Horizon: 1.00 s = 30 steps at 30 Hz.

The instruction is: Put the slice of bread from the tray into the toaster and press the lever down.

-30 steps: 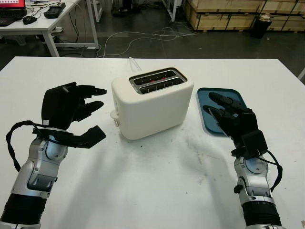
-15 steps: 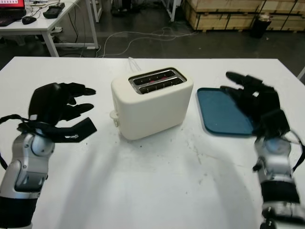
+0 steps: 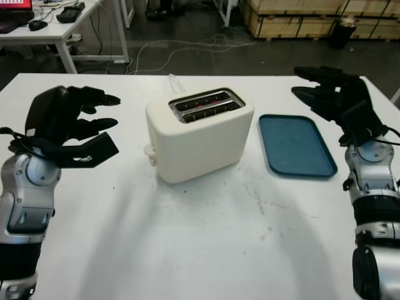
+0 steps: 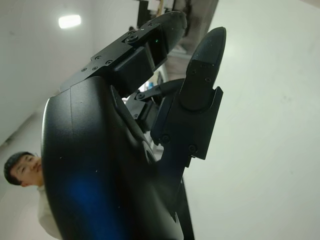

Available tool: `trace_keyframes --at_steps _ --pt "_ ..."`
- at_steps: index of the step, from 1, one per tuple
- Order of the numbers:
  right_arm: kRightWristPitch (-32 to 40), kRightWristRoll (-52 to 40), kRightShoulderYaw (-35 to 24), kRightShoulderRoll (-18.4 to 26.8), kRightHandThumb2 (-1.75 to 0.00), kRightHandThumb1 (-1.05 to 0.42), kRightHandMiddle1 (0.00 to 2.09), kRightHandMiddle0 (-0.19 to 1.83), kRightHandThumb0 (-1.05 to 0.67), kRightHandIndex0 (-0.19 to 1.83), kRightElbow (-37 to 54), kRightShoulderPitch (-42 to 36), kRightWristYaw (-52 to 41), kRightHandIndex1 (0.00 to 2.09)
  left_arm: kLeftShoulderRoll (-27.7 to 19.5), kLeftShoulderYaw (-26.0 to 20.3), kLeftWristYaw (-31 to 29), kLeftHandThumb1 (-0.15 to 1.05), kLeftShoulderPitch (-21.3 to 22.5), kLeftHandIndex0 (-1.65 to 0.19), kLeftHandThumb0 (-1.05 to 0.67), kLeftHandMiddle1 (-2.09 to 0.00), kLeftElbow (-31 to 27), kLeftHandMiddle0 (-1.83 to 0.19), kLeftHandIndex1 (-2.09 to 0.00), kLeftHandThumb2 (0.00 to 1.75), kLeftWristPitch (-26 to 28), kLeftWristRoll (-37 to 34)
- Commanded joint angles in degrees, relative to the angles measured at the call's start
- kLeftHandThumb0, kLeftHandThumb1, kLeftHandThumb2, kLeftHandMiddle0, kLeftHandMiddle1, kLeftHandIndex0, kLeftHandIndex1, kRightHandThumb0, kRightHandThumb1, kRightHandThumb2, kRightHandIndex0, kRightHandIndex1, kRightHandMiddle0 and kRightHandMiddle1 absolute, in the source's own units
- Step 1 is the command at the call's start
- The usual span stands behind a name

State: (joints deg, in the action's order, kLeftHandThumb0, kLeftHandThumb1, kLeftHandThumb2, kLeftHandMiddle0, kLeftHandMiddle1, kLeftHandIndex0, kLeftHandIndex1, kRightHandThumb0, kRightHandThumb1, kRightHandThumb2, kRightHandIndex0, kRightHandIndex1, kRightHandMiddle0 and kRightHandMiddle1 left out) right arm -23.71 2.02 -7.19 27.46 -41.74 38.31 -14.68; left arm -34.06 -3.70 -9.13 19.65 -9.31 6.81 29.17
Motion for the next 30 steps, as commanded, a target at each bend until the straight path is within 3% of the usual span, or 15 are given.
trace_keyframes --at_steps 1,10,22,30 --pt "-0.7 1.6 1.3 0.8 0.00 -0.87 0.00 0.85 -0.65 0.93 -1.9 1.8 -0.2 0.00 -1.6 0.7 -1.9 0.84 2.0 -1.05 -0.51 -0.89 1.3 -0.73 -0.02 0.00 0.3 0.1" --pt "1.7 4.4 3.2 1.8 0.00 -0.87 0.00 0.83 -0.64 0.93 -0.4 2.4 0.0 0.01 -5.1 4.2 -8.3 0.83 6.3 -1.07 -0.49 -0.82 3.6 -0.80 -0.03 0.00 1.1 1.7" --pt "2.5 5.9 4.0 2.4 0.00 -0.87 0.00 0.82 -0.62 0.93 0.9 2.7 0.3 0.01 -5.6 5.8 -9.5 0.81 8.2 -1.08 -0.47 -1.01 5.9 -0.73 -0.04 0.00 -0.1 0.6" --pt "3.8 5.4 3.8 2.3 0.00 -0.88 0.00 0.82 -0.62 0.93 2.0 2.5 -0.2 0.00 -5.2 6.4 -9.4 0.81 7.9 -1.06 -0.48 -0.99 6.3 -0.72 -0.02 0.00 -2.4 0.3"
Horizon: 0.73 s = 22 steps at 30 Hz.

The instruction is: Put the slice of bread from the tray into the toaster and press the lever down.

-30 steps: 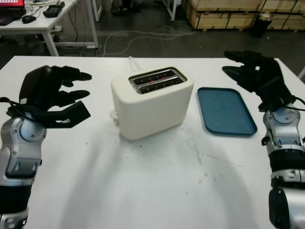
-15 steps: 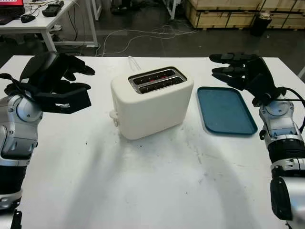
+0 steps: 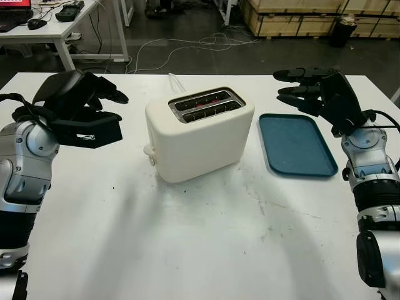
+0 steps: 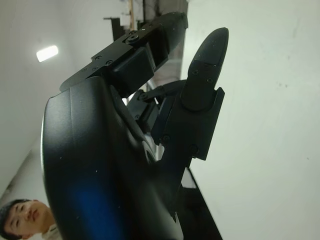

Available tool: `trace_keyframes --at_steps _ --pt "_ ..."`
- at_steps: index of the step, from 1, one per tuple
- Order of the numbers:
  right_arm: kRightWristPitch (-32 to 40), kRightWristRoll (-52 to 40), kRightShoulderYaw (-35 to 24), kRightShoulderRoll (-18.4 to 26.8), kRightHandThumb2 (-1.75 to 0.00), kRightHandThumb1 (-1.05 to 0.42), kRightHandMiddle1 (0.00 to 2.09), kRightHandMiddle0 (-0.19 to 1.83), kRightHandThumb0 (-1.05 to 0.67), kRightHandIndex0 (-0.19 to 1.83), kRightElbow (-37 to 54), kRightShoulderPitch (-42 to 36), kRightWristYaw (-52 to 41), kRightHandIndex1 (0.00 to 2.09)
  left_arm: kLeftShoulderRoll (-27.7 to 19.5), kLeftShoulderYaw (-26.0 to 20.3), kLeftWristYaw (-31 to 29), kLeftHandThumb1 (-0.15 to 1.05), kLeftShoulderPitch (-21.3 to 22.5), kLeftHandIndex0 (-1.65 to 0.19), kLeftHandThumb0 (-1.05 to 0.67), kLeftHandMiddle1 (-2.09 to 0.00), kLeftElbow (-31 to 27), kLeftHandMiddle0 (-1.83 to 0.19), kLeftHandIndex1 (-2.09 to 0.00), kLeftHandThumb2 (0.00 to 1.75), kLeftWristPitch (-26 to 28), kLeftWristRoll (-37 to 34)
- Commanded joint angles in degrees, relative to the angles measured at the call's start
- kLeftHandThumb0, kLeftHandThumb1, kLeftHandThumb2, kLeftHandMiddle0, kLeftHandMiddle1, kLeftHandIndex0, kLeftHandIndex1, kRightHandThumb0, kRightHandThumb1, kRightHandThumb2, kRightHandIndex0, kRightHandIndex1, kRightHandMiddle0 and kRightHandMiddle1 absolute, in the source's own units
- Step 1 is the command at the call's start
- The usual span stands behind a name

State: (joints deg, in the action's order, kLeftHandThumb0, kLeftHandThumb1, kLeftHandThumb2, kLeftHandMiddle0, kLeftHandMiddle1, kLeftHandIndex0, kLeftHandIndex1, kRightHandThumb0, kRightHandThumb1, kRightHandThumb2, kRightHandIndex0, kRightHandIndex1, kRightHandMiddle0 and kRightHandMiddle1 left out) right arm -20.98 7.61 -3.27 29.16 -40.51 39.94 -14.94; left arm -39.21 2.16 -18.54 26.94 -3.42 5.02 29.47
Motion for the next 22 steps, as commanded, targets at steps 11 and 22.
trace_keyframes --at_steps 11,22 --pt "0.1 0.0 0.1 0.6 0.00 -0.88 0.00 0.83 -0.64 0.94 0.4 0.9 0.3 0.01 0.4 -0.4 0.6 0.82 0.0 -1.06 -0.47 -1.02 -0.4 -0.70 -0.02 0.00 0.1 -0.1" --pt "0.6 0.1 0.4 0.2 0.00 -0.90 0.00 0.81 -0.64 0.91 1.1 0.1 0.5 0.00 1.0 -0.8 2.0 0.82 -0.6 -1.07 -0.46 -1.06 -0.1 -0.68 -0.03 0.00 -1.1 -0.5"
